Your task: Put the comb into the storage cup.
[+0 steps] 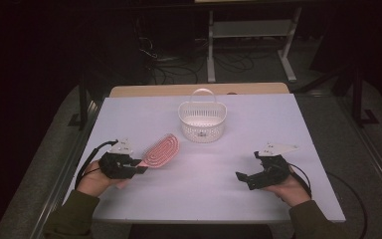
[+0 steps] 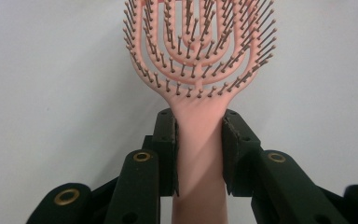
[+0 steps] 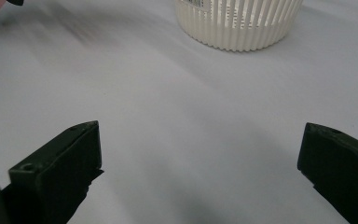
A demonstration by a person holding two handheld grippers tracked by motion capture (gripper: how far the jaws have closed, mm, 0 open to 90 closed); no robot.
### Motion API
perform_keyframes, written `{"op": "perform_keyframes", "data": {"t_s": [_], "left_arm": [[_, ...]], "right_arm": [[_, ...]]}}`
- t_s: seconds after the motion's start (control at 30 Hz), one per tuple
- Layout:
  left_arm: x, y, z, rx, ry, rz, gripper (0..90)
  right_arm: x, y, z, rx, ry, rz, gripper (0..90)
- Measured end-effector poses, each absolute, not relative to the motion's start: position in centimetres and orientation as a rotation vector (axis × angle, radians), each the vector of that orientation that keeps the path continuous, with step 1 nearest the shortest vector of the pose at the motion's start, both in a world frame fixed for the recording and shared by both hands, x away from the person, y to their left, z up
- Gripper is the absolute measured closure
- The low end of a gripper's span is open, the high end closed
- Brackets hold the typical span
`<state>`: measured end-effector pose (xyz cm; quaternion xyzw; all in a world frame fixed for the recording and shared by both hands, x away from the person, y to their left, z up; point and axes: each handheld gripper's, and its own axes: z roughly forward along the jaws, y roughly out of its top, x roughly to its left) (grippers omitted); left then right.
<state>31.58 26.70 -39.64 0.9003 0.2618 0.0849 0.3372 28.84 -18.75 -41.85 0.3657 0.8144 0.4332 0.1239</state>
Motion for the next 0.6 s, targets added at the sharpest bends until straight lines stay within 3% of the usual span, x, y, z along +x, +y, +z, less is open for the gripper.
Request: {"op": "perform_keyframes", "data": {"t_s": [0.6], "left_arm": [[31.2,24.5,-39.8,2.250,0.678,0.209,70.4]], "right_arm": [[28.8,-18.7,-41.9,1.065,2.376,1.262,0.0]]}}
